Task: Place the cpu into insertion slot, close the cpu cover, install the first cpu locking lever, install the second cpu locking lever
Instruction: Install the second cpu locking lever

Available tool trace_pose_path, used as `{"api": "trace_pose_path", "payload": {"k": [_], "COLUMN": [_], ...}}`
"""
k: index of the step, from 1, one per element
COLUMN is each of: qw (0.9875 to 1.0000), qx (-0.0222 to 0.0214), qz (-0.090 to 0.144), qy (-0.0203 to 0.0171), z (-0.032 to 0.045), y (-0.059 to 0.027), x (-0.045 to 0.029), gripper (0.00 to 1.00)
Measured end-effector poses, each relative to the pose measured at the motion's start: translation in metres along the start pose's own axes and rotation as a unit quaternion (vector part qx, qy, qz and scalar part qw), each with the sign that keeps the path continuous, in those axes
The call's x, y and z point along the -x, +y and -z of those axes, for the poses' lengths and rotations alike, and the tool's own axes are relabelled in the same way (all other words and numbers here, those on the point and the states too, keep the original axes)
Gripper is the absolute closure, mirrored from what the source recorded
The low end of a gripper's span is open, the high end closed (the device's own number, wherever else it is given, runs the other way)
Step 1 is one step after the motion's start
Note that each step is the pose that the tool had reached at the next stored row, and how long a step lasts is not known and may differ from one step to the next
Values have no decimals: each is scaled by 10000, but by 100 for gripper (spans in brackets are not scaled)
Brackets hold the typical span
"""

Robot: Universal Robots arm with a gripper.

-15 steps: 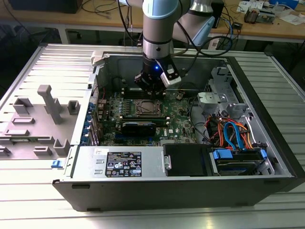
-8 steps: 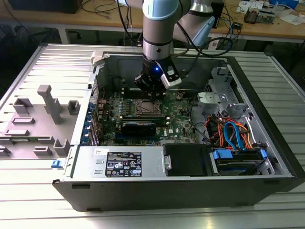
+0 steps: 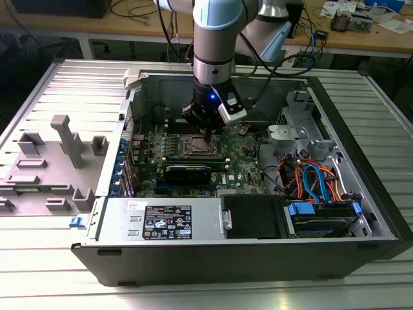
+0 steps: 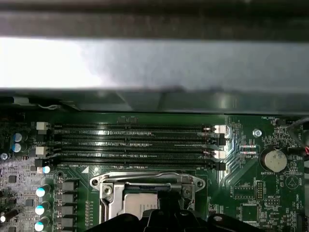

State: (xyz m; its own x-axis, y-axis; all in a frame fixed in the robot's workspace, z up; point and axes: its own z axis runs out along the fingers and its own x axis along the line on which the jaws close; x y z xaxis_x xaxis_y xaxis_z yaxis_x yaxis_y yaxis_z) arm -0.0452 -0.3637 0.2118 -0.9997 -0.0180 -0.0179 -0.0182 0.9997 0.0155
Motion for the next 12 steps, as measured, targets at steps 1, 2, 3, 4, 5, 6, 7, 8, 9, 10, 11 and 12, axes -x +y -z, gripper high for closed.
{"api": "trace_pose_path", "payload": {"k": [1, 2, 3, 4, 5, 6, 7, 8, 9, 10, 11, 12], "qw": [10000, 10000, 10000, 10000, 10000, 10000, 10000, 10000, 10000, 10000, 10000, 10000], "qx": [-3, -3, -4, -3, -3, -3, -3, -3, -2, -3, -3, -3], "qz": [0, 0, 0, -1, -1, 0, 0, 1, 0, 0, 0, 0], "qy": [0, 0, 0, 0, 0, 0, 0, 0, 0, 0, 0, 0], "z": [1, 3, 17, 33, 50, 95, 116, 123, 124, 125, 125, 125], "y": [-24, -44, -52, -54, -55, -59, -63, -68, -72, -78, -88, -99], "x": [0, -1, -1, -1, -1, 1, 1, 1, 1, 1, 1, 0], "gripper": [89, 89, 89, 89, 89, 89, 89, 89, 89, 89, 89, 89]}}
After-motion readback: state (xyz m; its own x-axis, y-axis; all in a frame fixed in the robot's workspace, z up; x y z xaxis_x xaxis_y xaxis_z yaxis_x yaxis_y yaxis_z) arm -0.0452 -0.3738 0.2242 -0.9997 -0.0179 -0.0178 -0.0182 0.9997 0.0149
